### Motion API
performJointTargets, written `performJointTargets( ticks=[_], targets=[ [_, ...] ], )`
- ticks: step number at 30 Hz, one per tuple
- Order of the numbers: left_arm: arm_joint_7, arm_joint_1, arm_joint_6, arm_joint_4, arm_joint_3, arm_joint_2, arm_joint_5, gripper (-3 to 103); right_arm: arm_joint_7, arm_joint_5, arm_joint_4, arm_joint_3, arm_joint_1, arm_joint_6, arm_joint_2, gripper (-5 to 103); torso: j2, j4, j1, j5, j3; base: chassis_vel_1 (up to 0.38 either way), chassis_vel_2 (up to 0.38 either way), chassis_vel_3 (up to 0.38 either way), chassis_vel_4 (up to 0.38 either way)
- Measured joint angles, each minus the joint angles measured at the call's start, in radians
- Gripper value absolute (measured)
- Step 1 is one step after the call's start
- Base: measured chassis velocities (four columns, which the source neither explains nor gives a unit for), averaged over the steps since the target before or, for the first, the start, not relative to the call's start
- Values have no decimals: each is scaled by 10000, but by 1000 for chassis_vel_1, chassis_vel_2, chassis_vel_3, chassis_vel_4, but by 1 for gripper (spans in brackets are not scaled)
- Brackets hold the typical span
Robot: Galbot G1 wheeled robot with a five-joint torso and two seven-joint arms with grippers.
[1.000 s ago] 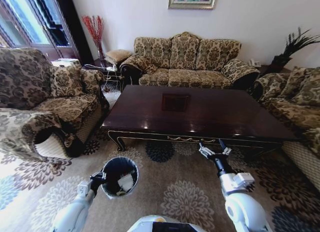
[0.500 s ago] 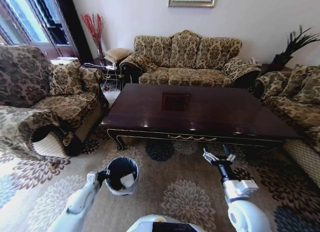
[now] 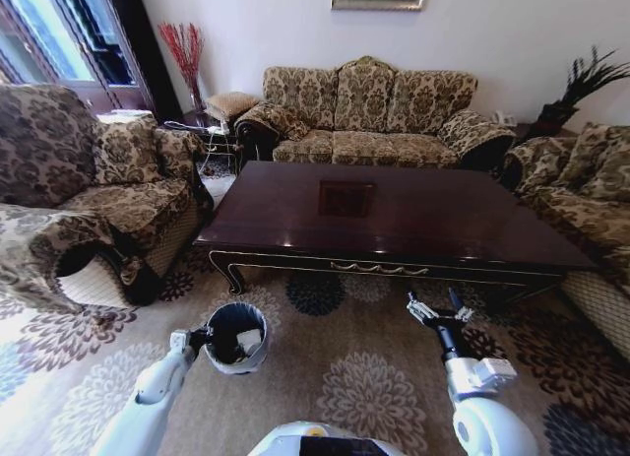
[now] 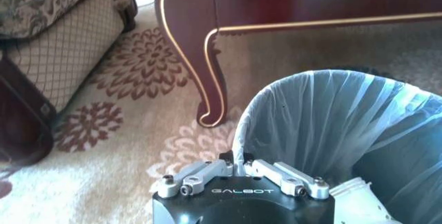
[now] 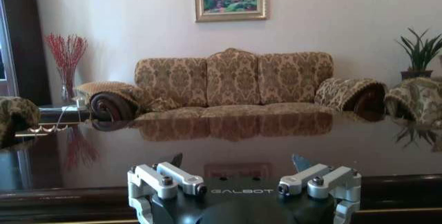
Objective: Move to the front of the table and place the trash on the table into the trash bin.
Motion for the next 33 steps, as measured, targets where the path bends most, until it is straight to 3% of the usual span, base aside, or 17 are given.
performJointTargets(
  ticks=[11,33],
  targets=[
    [176,101,-337,450,-249,-31,-90,2,134,-116,-177,-355,396,-140,-92,100,-488,0,-204,-1,-283,0,0,0,0],
    [205,-155,-211,882,132,209,-412,2,145,-164,-369,-368,499,-140,-57,100,-1423,0,-563,0,-858,0,0,0,0]
  ],
)
